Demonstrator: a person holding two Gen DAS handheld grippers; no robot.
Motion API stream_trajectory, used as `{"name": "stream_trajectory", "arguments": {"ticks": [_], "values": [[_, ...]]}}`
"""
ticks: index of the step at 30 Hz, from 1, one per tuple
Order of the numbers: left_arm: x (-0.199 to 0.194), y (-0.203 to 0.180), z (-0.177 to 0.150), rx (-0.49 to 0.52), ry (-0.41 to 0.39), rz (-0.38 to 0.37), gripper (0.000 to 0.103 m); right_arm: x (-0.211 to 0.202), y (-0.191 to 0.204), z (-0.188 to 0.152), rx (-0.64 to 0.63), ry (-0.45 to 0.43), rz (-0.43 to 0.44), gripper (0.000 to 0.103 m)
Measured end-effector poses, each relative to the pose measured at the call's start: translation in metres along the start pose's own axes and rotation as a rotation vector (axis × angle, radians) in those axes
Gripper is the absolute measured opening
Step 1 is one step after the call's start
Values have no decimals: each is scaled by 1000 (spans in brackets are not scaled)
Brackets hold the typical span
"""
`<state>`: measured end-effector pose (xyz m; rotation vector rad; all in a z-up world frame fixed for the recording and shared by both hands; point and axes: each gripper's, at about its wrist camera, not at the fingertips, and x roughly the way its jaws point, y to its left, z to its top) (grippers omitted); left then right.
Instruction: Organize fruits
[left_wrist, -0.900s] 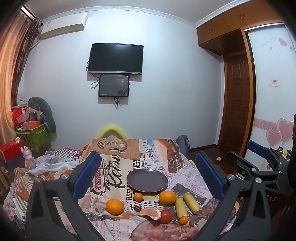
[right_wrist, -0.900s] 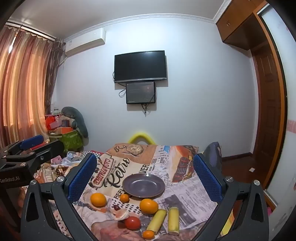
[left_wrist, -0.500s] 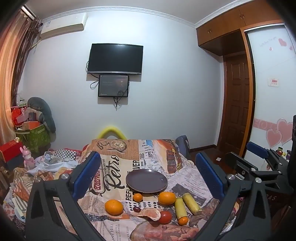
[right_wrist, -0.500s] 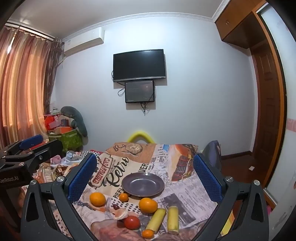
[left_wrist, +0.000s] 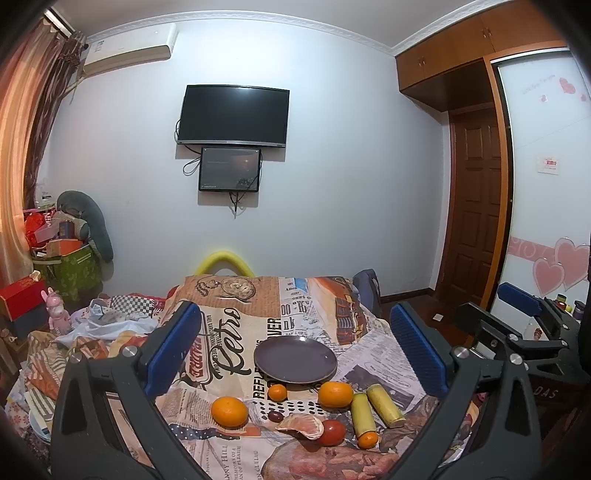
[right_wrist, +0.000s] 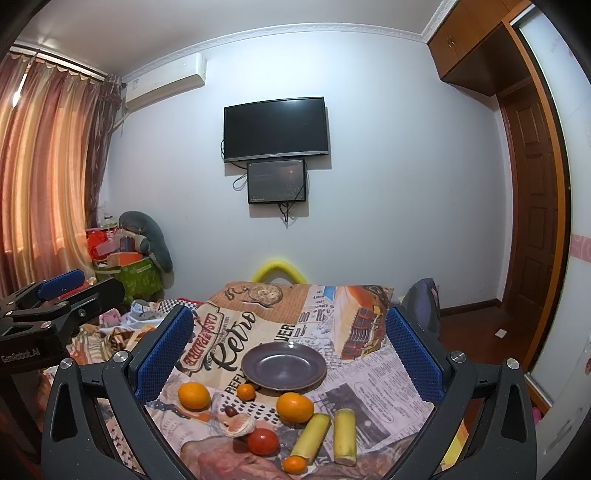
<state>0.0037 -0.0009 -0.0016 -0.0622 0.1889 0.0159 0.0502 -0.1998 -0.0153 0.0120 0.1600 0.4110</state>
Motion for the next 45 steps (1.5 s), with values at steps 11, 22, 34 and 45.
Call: {"name": "stream_trajectory", "arguments": {"ticks": [11,22,34,45], "values": [[0,0,-2,3,-7,1,103,-1,2,0,-8,-4,-1,103],[-3,-2,-2,2,-8,-2,103,-1,2,0,-4,-7,-9,103],[-4,-4,0,10,-10,-5,103,-2,1,0,0,-13,-10,103],[-4,-5,2,14,-9,-8,103,-4,2,-2,2,-18,-9,103]]}}
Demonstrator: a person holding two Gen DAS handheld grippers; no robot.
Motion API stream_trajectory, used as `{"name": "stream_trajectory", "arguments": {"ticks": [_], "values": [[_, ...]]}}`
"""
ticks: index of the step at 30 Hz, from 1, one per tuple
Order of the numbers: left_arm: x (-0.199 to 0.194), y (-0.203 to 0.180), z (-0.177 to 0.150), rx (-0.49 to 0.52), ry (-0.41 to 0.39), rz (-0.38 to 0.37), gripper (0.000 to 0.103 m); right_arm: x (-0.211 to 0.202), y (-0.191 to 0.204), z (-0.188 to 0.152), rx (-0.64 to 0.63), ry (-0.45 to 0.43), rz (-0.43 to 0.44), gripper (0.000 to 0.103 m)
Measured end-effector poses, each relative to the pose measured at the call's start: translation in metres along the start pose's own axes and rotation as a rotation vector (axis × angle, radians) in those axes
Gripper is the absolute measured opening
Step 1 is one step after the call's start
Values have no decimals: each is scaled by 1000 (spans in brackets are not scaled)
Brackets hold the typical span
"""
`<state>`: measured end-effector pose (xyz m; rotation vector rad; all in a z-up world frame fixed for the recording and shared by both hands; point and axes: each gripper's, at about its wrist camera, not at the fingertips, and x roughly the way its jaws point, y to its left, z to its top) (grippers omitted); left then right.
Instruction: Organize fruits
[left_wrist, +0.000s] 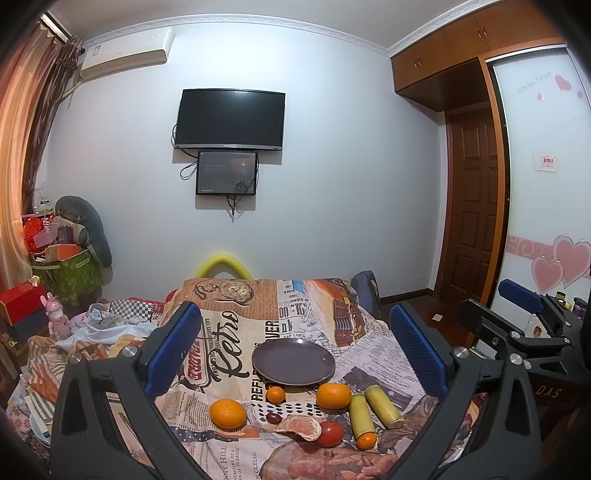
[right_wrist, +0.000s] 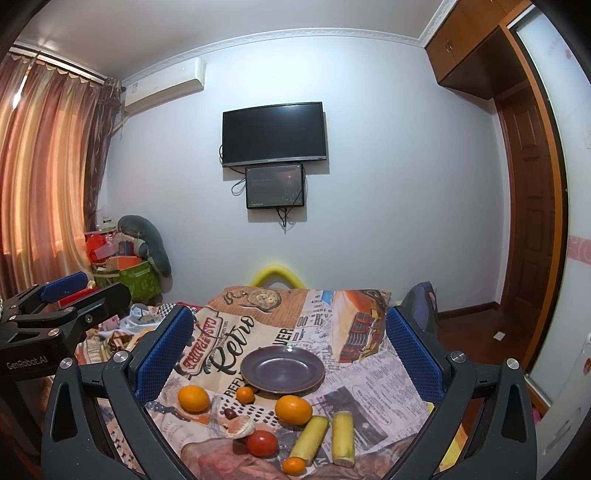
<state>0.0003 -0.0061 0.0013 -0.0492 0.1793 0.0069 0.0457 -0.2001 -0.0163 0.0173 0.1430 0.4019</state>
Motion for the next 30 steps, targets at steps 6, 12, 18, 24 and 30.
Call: {"name": "stream_trajectory", "arguments": {"ticks": [6,12,18,24,30], "values": [[0,0,0,-1,0,1,103,-1,1,0,-2,0,3,103],[1,1,1,-5,1,-1,103,-1,1,0,-4,1,5,103],[6,3,1,-4,12,-5,103,3,1,-1,-10,8,-3,103],[24,10,-6,2,54,-27,103,17,-7,-8,-2,36,-15,103],[49,27,-19,19,110,14,103,47,-24,-29,-6,134,-82,103]]}}
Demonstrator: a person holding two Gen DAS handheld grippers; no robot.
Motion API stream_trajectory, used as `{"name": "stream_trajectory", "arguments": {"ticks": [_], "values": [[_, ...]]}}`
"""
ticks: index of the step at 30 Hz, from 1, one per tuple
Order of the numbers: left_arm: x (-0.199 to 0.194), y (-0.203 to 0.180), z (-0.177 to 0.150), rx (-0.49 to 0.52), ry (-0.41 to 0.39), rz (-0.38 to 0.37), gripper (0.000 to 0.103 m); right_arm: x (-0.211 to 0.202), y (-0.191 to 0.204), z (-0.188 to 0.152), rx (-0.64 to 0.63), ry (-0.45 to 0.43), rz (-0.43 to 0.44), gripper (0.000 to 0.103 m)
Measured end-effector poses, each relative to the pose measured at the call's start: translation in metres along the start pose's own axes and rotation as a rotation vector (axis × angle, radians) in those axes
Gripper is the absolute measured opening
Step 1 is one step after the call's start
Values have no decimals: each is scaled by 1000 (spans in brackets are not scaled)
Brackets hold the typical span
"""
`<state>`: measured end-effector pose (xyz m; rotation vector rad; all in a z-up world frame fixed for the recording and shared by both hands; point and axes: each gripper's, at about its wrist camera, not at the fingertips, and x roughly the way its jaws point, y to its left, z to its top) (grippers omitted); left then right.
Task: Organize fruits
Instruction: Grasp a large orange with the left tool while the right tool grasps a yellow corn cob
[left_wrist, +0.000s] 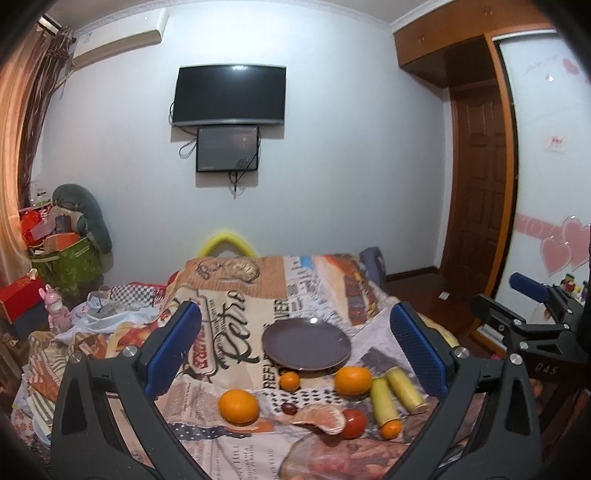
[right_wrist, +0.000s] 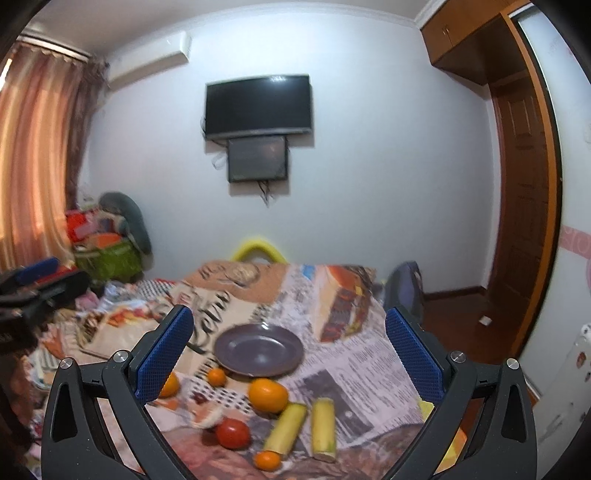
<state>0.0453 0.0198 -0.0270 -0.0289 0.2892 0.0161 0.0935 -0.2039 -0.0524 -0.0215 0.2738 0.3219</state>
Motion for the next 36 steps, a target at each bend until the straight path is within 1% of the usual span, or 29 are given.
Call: {"name": "stream_trajectory", "arguments": {"ticks": [3,5,8,12,14,16,17,18,19,21,23,24,27,29,31,33,36], "values": [[18,11,-8,-8,51,-3,103,16,-9,-9,12,57,4,103],[32,20,-14,-12,86,-1,103,27,-16,-16,9,99,-13,103],[51,32,-25,-23,133,25,103,40,-24,-25,-4,156,-30,103],[79,53,-40,-48,197,58,100,59,-40,-39,-4,234,-36,103],[93,63,-48,-61,243,60,94,70,-47,-48,0,285,-36,99],[107,72,-55,-73,284,69,91,81,-52,-54,10,330,-27,92],[113,76,-60,-79,304,72,90,87,-55,-59,15,361,-26,92],[119,79,-65,-85,320,73,89,91,-57,-63,15,380,-25,89],[125,83,-69,-91,338,73,87,95,-58,-68,8,400,-27,85],[135,88,-78,-99,379,70,83,106,-59,-79,-21,457,-44,81],[146,91,-88,-102,421,62,73,114,-60,-88,-18,495,-40,79],[150,92,-92,-103,441,60,71,118,-62,-94,-8,520,-29,79],[164,93,-106,-110,497,49,70,128,-61,-105,5,562,-11,79],[171,93,-116,-115,528,40,70,133,-62,-111,15,592,9,77],[177,92,-122,-117,549,30,70,140,-59,-115,27,619,28,67],[183,92,-129,-121,568,31,70,145,-58,-120,35,645,41,62],[192,95,-138,-139,600,25,70,148,-58,-125,52,661,53,61]]}}
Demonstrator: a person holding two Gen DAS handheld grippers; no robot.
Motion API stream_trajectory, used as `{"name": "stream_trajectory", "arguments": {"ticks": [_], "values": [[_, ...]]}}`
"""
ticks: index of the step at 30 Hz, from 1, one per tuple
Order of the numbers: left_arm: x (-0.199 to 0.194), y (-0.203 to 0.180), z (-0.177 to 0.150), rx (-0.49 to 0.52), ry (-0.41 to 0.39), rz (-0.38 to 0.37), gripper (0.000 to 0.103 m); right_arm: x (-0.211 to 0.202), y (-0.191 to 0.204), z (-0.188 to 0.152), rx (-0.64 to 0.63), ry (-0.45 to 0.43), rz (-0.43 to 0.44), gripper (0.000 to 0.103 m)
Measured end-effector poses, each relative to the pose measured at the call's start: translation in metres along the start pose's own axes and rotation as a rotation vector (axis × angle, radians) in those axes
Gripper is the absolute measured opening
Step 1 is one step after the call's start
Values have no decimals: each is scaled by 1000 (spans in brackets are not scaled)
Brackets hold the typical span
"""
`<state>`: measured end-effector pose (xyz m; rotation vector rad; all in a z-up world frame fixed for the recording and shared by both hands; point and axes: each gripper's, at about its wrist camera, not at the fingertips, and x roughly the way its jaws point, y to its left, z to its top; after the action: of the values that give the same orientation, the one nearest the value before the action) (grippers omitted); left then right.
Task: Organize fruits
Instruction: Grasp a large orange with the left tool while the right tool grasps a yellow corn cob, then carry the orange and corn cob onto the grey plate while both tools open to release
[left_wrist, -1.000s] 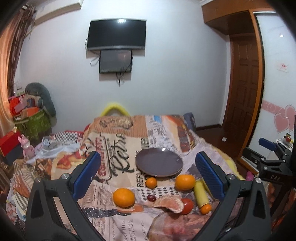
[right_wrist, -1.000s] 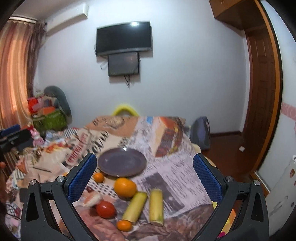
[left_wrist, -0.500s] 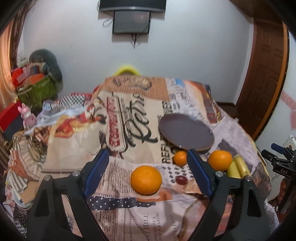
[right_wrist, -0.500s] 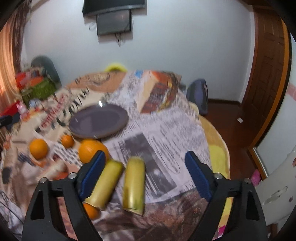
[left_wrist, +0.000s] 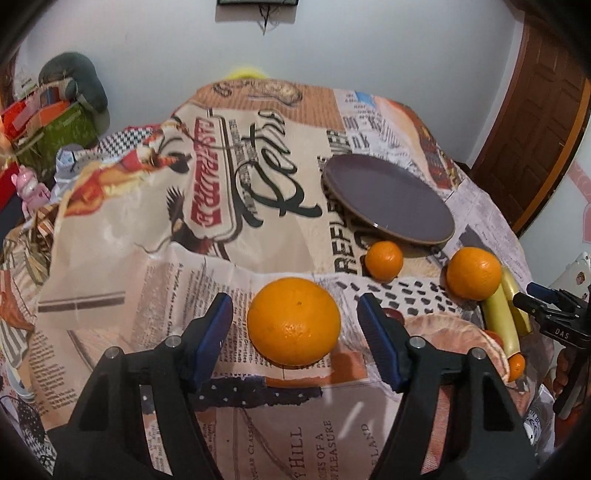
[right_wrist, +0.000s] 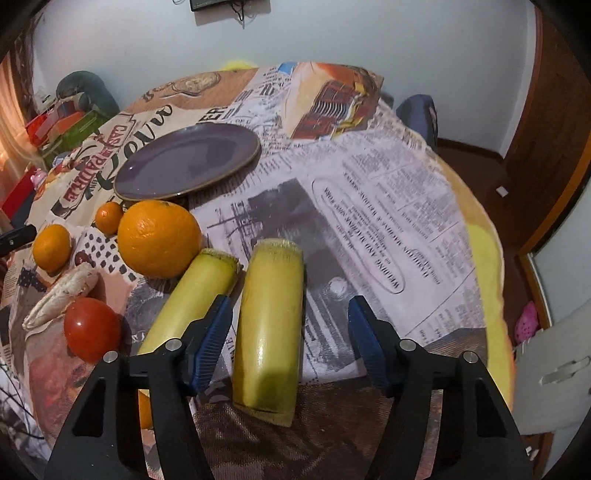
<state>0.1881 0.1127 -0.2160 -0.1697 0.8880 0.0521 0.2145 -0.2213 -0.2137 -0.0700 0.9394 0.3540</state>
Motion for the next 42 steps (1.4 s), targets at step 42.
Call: {"name": "stream_trajectory", "arguments": {"ticks": [42], "values": [[-9,-5,24,-11,-8,-43,65,-27,12,30,-21,-107,49,35]]}}
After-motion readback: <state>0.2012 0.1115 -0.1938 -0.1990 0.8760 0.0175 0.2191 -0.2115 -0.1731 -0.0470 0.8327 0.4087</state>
